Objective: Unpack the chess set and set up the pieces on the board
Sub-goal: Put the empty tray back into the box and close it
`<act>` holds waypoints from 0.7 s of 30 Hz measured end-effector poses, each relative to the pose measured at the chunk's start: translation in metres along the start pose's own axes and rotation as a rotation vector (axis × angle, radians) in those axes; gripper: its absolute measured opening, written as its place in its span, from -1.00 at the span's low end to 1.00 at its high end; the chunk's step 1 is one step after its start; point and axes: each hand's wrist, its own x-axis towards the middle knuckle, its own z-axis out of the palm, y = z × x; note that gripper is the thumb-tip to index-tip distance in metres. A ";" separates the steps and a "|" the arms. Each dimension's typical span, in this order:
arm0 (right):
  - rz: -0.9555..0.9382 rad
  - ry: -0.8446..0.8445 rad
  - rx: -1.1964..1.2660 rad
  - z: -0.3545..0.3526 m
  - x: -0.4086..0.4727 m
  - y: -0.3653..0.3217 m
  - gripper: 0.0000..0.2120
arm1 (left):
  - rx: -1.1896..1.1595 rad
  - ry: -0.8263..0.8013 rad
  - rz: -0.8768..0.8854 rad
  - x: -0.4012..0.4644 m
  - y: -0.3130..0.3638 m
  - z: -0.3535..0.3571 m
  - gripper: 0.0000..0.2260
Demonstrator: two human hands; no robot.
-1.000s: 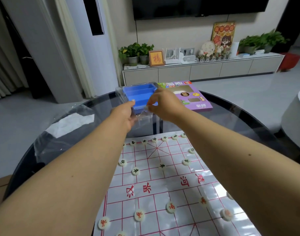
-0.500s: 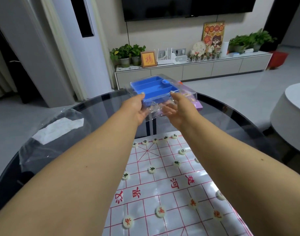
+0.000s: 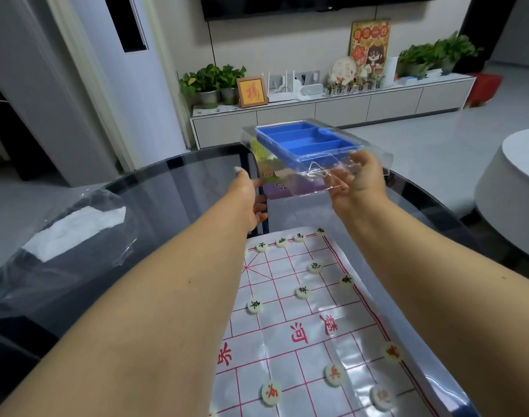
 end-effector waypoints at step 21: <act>0.120 -0.255 -0.038 0.014 -0.009 0.025 -0.83 | 0.171 0.082 0.359 0.004 -0.012 -0.096 -0.60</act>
